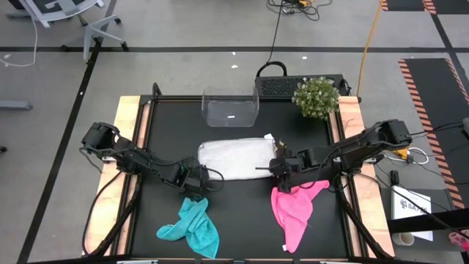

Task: Fold microfiber towels
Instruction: Fold the gray microfiber cloth

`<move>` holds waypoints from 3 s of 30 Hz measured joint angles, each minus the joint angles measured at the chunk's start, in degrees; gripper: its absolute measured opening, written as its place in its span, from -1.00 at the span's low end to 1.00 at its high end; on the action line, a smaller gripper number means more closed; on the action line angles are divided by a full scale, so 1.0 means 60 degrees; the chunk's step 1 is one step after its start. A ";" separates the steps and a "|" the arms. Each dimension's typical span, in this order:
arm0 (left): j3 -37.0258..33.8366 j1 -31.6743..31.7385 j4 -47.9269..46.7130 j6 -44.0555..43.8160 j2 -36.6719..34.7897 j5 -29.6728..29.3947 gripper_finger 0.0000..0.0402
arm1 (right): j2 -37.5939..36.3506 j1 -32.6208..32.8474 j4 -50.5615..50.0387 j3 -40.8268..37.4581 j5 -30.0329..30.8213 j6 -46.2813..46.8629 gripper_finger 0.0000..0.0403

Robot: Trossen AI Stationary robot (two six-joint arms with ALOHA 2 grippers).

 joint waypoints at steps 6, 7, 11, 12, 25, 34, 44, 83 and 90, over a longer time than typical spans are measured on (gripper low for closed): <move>0.0019 0.0074 0.0011 -0.0554 -0.0420 0.0381 -0.97 | -0.0939 -0.0009 -0.0117 0.0012 0.0007 0.0473 -0.99; 0.0022 0.0123 0.0008 -0.0635 -0.0551 0.0377 -0.98 | -0.1005 -0.0025 -0.0191 0.0012 0.0007 0.0481 -0.99; 0.0035 0.0357 0.0000 -0.0715 -0.1327 0.0283 -0.98 | -0.1038 -0.0186 -0.0337 0.0012 0.0000 0.0485 -1.00; 0.0037 0.0425 -0.0049 -0.0706 -0.1504 0.0275 -0.98 | -0.1038 -0.0245 -0.0333 0.0012 0.0000 0.0482 -1.00; 0.0030 0.1628 -0.0734 -0.1045 -0.2123 0.0061 -0.99 | -0.1508 -0.1459 -0.0110 0.0012 -0.0036 0.1445 -1.00; 0.0030 0.2492 -0.0772 -0.1110 -0.2123 -0.0221 -0.99 | -0.1519 -0.2562 0.0024 0.0012 -0.0007 0.1231 -1.00; 0.0030 0.3542 -0.0783 -0.0830 -0.2123 -0.0286 -0.99 | -0.1516 -0.3670 0.0031 0.0011 -0.0036 0.0424 -1.00; 0.0107 0.4488 -0.0056 0.0605 -0.1038 -0.0671 -0.62 | -0.1145 -0.4003 0.0055 0.0001 0.1037 -0.1338 -0.63; 0.0570 0.4239 0.0085 0.0528 -0.1536 -0.0292 -0.60 | -0.1541 -0.3413 0.0893 0.0019 0.0011 -0.0450 -0.64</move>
